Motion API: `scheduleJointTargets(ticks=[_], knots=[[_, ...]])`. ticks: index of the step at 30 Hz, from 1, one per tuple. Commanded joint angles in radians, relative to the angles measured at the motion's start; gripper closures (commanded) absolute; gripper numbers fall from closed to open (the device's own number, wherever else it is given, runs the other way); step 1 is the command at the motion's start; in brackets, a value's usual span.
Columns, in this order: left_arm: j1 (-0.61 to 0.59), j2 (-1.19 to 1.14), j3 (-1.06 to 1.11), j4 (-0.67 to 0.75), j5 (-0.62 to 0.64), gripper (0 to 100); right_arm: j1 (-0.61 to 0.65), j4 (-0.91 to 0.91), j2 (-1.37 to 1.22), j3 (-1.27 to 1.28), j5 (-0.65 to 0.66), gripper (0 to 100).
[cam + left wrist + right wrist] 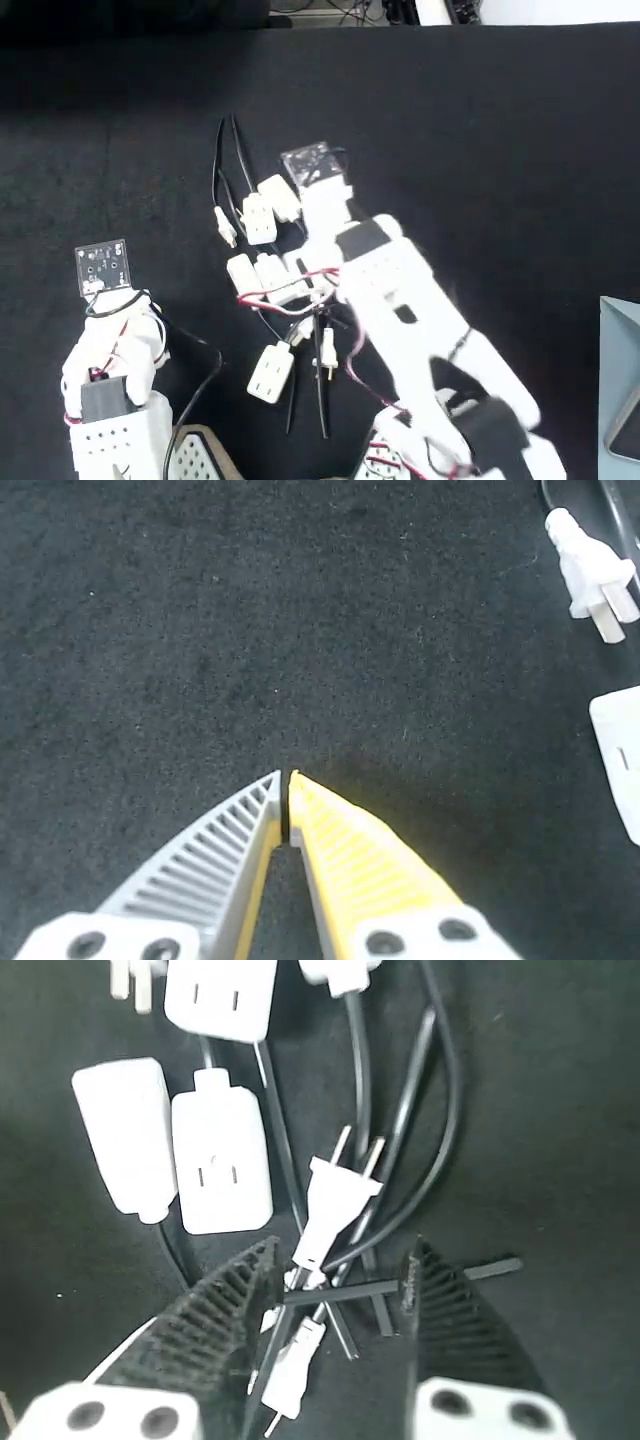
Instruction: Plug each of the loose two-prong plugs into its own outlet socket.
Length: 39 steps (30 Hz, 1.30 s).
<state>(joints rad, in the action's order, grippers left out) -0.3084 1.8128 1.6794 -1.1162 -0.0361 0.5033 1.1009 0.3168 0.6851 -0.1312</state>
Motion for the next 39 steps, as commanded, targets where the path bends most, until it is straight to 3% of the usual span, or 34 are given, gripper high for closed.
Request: scheduleJointTargets(ticks=[1,12,14,17,23,36,39], knots=[[0.001,0.008,0.004,0.021,0.000,97,0.029,-0.052,-0.087,-0.053,-0.028,79.4],[-0.005,0.008,0.004,0.021,0.000,97,0.028,-0.155,-0.306,-0.056,-0.028,80.0],[-0.005,0.008,0.004,0.021,0.000,97,-0.002,-0.157,-0.315,-0.058,-0.028,84.1],[-0.005,0.008,0.004,0.021,0.000,97,-0.066,-0.158,-0.298,-0.094,-0.026,97.9],[-0.005,0.008,0.004,0.020,0.000,97,-0.196,-0.115,-0.211,-0.185,-0.026,98.5],[-0.005,0.008,0.004,0.020,0.000,97,-0.299,-0.044,0.137,-0.312,-0.035,98.5],[-0.005,0.008,0.004,0.020,0.000,97,-0.321,-0.046,0.200,-0.314,-0.094,98.3]])
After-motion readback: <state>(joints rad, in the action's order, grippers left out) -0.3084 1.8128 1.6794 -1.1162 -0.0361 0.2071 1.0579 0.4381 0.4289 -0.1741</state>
